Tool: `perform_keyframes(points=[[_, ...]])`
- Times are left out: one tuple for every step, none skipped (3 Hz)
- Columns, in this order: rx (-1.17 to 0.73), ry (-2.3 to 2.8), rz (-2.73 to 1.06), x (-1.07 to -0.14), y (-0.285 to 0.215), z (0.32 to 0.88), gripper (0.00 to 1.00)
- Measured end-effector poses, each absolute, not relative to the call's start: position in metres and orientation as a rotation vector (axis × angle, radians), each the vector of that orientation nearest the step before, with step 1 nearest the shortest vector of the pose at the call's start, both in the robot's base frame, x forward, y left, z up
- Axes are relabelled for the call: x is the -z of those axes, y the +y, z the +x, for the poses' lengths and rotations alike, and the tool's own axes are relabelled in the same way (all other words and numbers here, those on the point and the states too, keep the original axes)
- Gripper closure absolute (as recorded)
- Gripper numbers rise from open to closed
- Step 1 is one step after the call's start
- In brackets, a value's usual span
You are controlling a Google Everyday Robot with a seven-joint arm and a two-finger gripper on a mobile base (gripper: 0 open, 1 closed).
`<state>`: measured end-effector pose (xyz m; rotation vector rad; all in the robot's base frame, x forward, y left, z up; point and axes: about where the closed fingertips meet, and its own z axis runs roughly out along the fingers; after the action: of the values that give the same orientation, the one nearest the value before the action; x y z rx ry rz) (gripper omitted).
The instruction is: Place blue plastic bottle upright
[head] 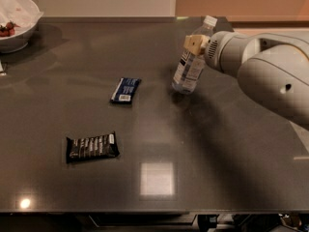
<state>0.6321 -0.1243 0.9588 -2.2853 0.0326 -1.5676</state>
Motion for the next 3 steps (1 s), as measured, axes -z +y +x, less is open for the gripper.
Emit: perform_keyframes(points=[[1.696, -0.205, -2.256, -0.9577, -0.1134, 0.6302, 1.0], [1.809, -0.387, -2.217, -0.9591, -0.1099, 0.626, 1.0], [1.86, -0.494, -2.197, -0.9556, -0.1068, 0.621, 1.0]])
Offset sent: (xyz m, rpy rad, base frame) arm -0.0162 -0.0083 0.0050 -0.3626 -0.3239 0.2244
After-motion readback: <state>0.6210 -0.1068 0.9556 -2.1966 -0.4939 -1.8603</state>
